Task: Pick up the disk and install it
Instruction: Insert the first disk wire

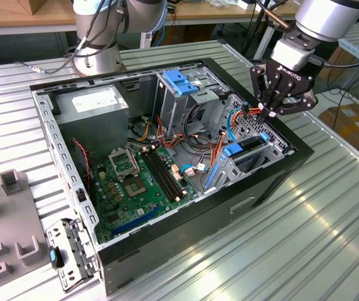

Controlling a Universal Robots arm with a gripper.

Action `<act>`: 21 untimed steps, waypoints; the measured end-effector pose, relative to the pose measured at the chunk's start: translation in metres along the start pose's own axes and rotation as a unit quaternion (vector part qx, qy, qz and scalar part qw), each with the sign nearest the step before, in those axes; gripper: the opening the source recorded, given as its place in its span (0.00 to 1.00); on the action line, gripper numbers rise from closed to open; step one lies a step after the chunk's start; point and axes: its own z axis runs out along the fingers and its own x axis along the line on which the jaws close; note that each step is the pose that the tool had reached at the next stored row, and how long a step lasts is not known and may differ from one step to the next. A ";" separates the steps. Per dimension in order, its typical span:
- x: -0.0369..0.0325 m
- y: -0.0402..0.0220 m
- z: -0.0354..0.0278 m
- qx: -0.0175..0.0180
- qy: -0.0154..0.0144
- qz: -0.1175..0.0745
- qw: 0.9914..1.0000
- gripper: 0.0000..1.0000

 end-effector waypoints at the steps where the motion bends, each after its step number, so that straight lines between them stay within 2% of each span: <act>1: 0.0003 -0.0010 0.0000 0.000 0.000 -0.019 1.000 0.11; 5: 0.0008 -0.0044 0.0000 0.000 0.000 -0.040 0.999 0.11; 9: 0.0002 -0.0088 0.0000 0.000 0.000 -0.048 0.999 0.11; 14: 0.0020 -0.0187 -0.0001 0.000 0.000 -0.058 0.998 0.11; 15: 0.0023 -0.0222 -0.0001 0.000 0.000 -0.061 0.998 0.11; 18: 0.0010 -0.0252 -0.0001 0.000 0.000 -0.067 0.998 0.11; 19: 0.0007 -0.0253 -0.0001 0.000 0.000 -0.072 0.997 0.11; 21: 0.0001 -0.0255 -0.0001 0.000 0.000 -0.092 0.996 0.11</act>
